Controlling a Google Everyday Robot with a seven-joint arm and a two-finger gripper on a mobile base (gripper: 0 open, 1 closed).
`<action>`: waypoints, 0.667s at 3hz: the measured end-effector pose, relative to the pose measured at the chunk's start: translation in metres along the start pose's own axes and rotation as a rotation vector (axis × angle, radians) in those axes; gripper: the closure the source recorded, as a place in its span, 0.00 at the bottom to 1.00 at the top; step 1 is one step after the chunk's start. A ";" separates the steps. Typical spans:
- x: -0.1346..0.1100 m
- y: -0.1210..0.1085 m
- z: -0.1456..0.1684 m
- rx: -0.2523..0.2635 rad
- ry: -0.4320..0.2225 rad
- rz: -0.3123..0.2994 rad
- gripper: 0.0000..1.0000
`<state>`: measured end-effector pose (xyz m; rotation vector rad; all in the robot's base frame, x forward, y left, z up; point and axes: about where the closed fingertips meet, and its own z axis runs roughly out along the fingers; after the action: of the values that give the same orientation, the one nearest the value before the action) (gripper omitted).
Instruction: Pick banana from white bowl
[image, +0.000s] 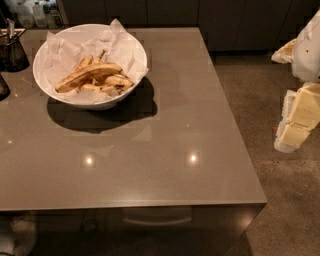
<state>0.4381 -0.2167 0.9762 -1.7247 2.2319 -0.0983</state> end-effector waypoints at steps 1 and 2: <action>0.000 0.000 0.000 0.000 0.000 0.000 0.00; -0.005 -0.009 0.004 0.020 0.082 0.038 0.00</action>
Offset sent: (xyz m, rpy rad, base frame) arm 0.0274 0.0058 -0.0041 -0.2330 0.0565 -0.2004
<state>0.4484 -0.2140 0.9756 -1.6955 2.3126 -0.1853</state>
